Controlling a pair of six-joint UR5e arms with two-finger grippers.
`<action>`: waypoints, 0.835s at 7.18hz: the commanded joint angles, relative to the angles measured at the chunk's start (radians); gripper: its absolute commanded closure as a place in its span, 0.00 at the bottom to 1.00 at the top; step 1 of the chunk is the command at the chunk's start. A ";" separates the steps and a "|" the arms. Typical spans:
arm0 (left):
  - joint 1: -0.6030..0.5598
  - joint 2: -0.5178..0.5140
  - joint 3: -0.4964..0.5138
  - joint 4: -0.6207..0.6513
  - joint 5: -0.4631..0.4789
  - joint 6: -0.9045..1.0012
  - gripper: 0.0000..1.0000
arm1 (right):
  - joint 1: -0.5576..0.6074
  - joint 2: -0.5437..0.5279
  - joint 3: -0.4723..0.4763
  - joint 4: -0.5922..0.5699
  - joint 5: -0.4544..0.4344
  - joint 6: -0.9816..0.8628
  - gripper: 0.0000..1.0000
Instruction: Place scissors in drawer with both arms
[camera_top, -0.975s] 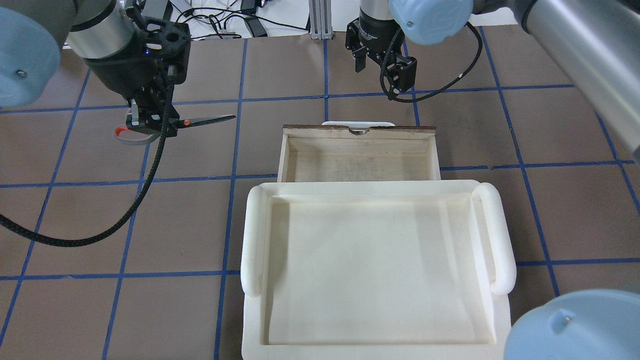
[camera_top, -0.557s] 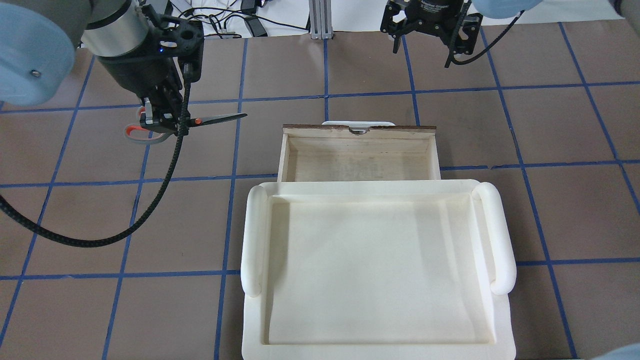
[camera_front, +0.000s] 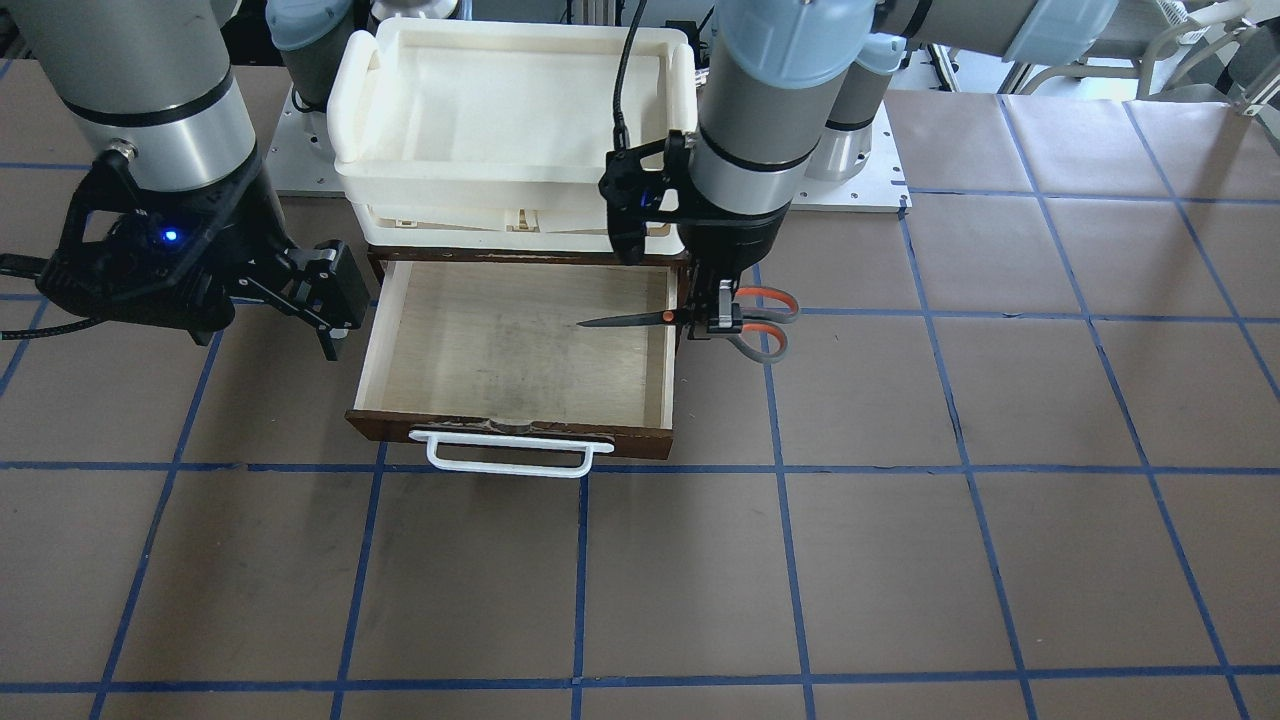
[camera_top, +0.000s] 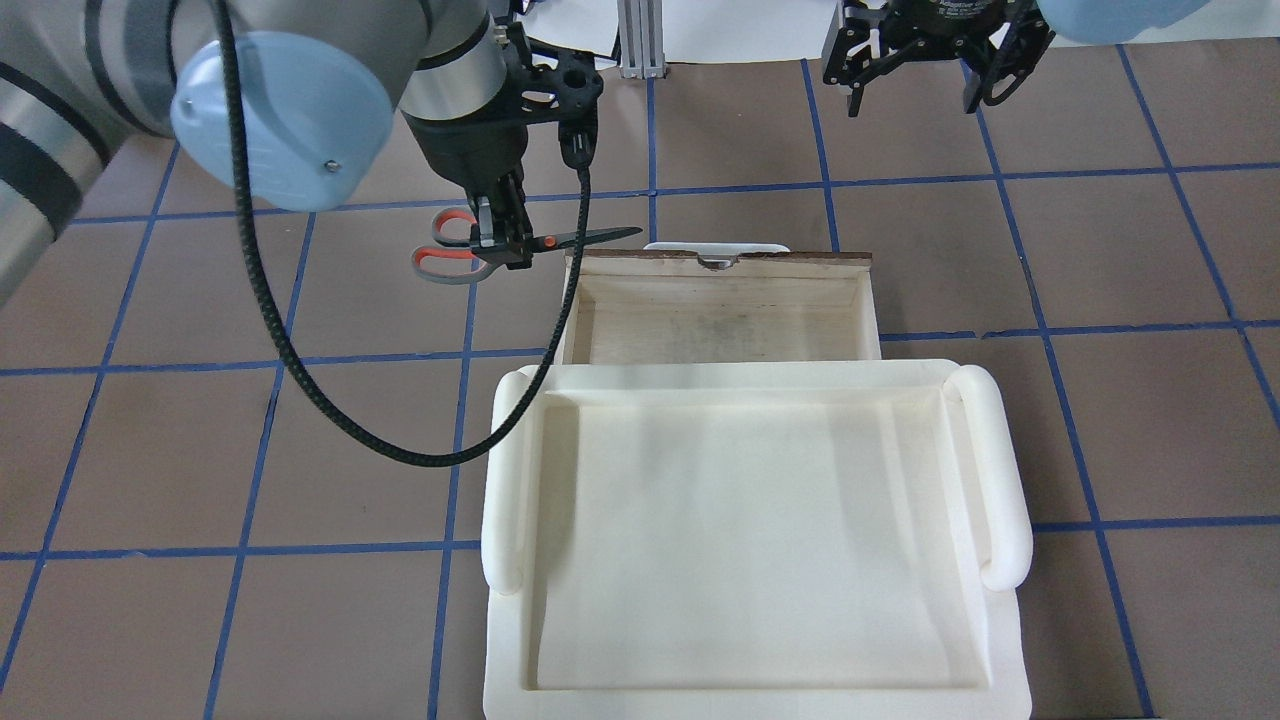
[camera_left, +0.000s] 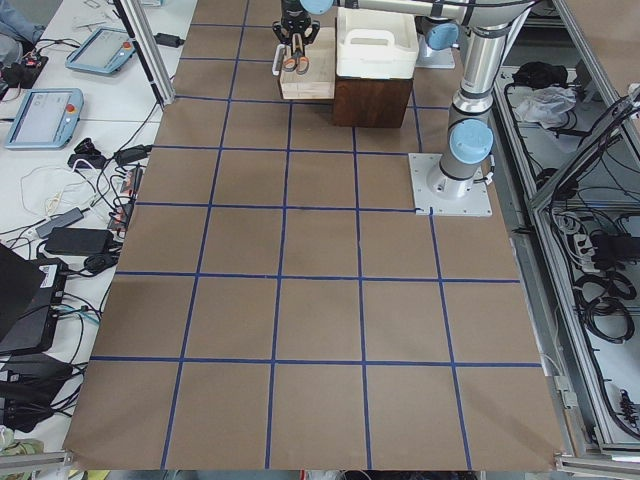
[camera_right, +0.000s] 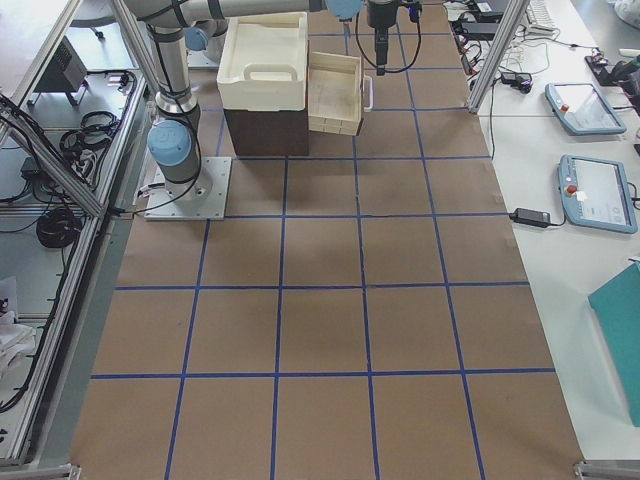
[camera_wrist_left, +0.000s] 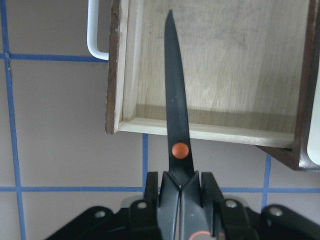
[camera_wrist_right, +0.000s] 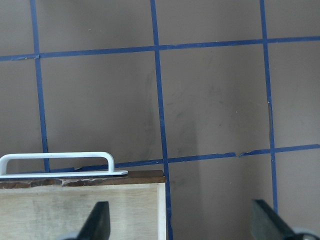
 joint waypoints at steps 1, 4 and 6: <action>-0.089 -0.084 0.004 0.065 -0.003 -0.096 1.00 | -0.009 -0.017 0.008 0.004 0.001 -0.129 0.00; -0.158 -0.121 0.004 0.086 -0.028 -0.217 1.00 | -0.011 -0.033 0.026 0.033 0.000 -0.177 0.00; -0.170 -0.147 0.004 0.115 -0.030 -0.228 1.00 | -0.011 -0.058 0.037 0.064 0.036 -0.166 0.00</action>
